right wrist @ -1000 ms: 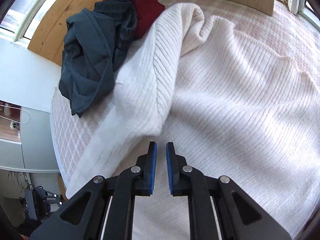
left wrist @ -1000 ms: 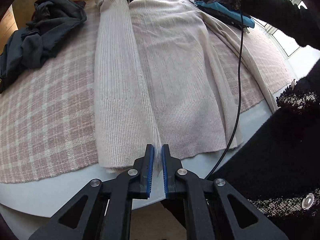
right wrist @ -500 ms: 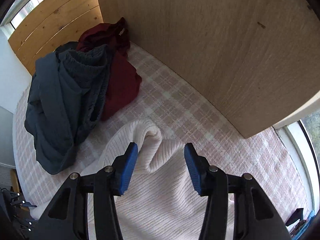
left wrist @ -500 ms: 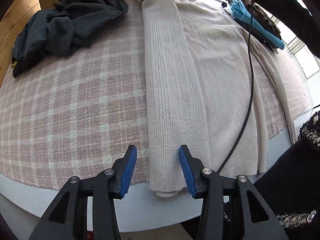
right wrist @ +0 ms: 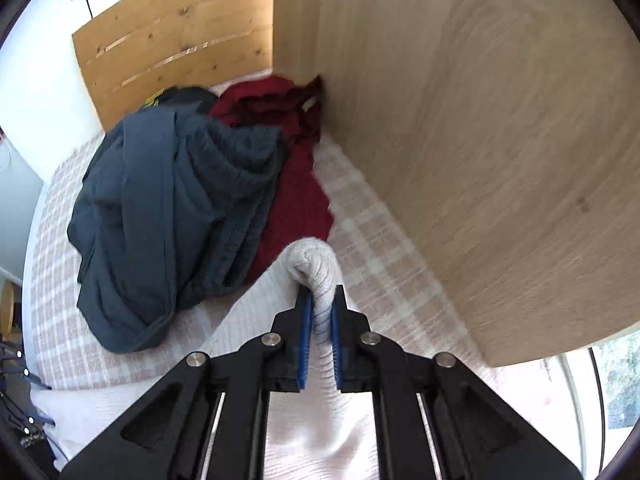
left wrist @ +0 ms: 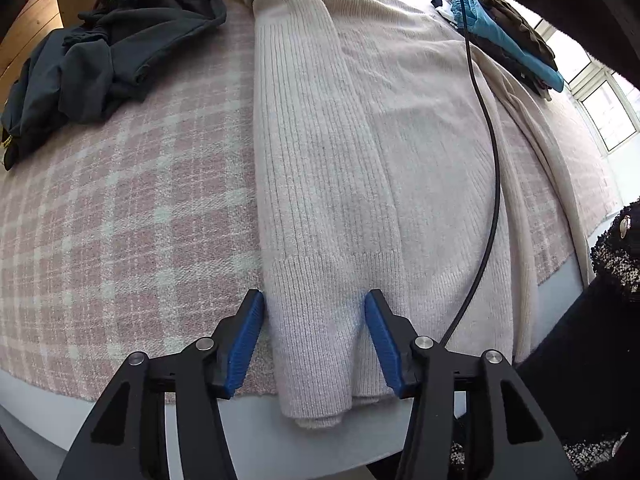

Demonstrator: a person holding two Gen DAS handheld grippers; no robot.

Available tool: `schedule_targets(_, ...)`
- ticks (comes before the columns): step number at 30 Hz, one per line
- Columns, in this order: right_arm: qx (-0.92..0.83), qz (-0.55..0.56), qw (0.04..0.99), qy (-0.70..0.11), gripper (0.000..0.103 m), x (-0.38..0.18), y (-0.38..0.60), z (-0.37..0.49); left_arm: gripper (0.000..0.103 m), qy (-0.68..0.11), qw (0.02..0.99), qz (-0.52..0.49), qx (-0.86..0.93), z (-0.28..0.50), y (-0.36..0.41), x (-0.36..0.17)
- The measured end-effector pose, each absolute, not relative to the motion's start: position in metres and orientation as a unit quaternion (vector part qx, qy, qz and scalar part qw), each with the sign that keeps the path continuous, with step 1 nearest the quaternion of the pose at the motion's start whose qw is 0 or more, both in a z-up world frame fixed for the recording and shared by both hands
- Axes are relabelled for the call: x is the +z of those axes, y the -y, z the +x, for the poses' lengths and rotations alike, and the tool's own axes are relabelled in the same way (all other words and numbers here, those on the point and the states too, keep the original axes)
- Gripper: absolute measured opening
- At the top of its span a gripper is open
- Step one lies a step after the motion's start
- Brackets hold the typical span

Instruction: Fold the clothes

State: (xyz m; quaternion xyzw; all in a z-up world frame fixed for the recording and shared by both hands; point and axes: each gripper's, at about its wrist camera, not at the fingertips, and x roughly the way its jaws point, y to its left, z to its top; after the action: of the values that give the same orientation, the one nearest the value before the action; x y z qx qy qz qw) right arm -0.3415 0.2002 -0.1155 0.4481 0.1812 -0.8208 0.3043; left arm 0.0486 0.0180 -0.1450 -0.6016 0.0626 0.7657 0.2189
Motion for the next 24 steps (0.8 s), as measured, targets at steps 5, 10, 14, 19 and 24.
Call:
schedule_targets(5,-0.806,0.468,0.271,-0.242,0.009,-0.157,-0.195,-0.347,0.049,-0.060,0.213,-0.600,0.769,0.048,-0.019,-0.146)
schedule_targets(10,-0.794,0.489,0.268,-0.243,0.015,-0.168,-0.204,-0.344,0.050,-0.070,0.205,-0.601,0.769,0.048,-0.022,-0.147)
schedule_targets(14,-0.812,0.491,0.224,-0.221,0.032,-0.131,-0.229,-0.345,0.050,-0.077,0.209,-0.599,0.769,0.048,-0.025,-0.148)
schedule_targets(19,-0.779,0.555,0.275,-0.097,0.053,-0.110,-0.224,-0.323,0.050,-0.080,0.210,-0.594,0.773,0.048,-0.025,-0.149)
schedule_targets(24,-0.738,0.619,0.220,-0.156,0.053,-0.148,-0.187,-0.302,0.050,-0.080,0.208,-0.594,0.773,0.046,-0.025,-0.151)
